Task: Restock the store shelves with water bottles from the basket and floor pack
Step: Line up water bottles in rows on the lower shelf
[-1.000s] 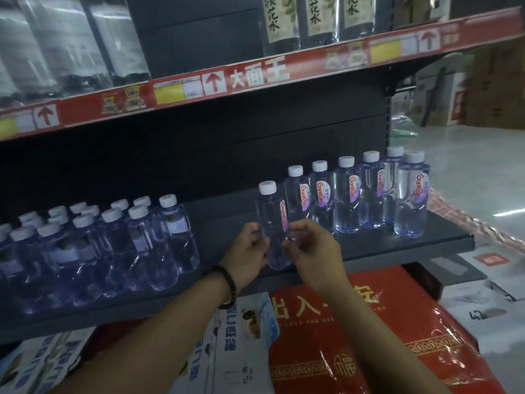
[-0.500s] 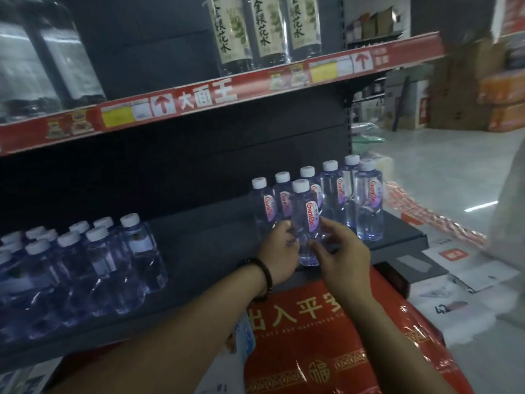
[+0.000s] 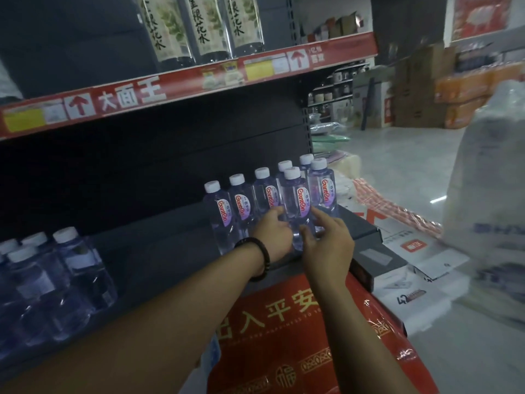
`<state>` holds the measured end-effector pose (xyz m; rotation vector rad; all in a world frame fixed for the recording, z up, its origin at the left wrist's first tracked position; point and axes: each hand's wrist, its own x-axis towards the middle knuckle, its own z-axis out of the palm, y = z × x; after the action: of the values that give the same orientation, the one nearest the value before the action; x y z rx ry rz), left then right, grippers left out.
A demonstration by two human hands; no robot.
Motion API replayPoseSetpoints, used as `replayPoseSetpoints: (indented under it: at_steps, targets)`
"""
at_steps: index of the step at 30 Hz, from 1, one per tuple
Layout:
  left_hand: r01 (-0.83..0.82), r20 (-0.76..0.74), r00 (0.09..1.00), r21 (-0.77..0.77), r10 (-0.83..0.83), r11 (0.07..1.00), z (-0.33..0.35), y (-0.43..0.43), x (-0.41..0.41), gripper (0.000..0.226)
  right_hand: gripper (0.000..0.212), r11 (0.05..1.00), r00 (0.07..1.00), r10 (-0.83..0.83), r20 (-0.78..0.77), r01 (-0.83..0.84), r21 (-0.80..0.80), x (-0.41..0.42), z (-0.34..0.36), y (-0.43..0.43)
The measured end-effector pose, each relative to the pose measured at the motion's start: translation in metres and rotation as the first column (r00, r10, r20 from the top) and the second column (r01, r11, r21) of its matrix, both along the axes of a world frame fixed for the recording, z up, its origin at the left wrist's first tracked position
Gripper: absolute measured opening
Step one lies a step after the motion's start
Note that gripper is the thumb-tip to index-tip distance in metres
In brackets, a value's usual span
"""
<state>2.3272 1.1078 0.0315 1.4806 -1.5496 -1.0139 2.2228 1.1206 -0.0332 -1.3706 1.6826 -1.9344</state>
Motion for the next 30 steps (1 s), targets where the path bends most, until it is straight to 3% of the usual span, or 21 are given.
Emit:
replayPoseSetpoints:
  at_steps: [11,16,18,21,26,30]
  targets:
    - [-0.021,-0.103,0.994,0.043,0.025,0.999,-0.002,-0.005,-0.005,0.072,0.035,0.997,0.997,-0.054,0.058,0.051,0.051,0.002,0.003,-0.008]
    - [-0.042,-0.149,0.988,0.044,0.048,0.998,0.013,0.033,0.014,0.051,0.028,0.998,0.998,-0.056,0.027,0.055,0.02,0.009,0.015,0.007]
    - [-0.059,-0.181,0.981,0.048,0.066,0.997,0.02,0.053,0.032,0.035,0.018,1.0,1.0,0.019,-0.011,-0.019,-0.014,0.023,0.025,0.015]
    - [-0.093,-0.181,0.978,0.044,0.1,0.995,0.029,0.082,0.073,0.025,0.008,0.962,0.961,0.272,-0.042,-0.271,0.023,0.056,0.041,0.026]
    - [-0.309,0.081,0.935,-0.291,0.346,0.905,0.024,0.128,0.177,0.029,0.018,0.762,0.762,0.641,-0.089,-0.619,0.188,0.14,0.056,0.048]
    - [-0.498,-0.024,0.85,-0.364,0.527,0.787,0.009,0.156,0.248,0.03,0.011,0.623,0.607,0.78,-0.153,-0.73,0.28,0.213,0.045,0.065]
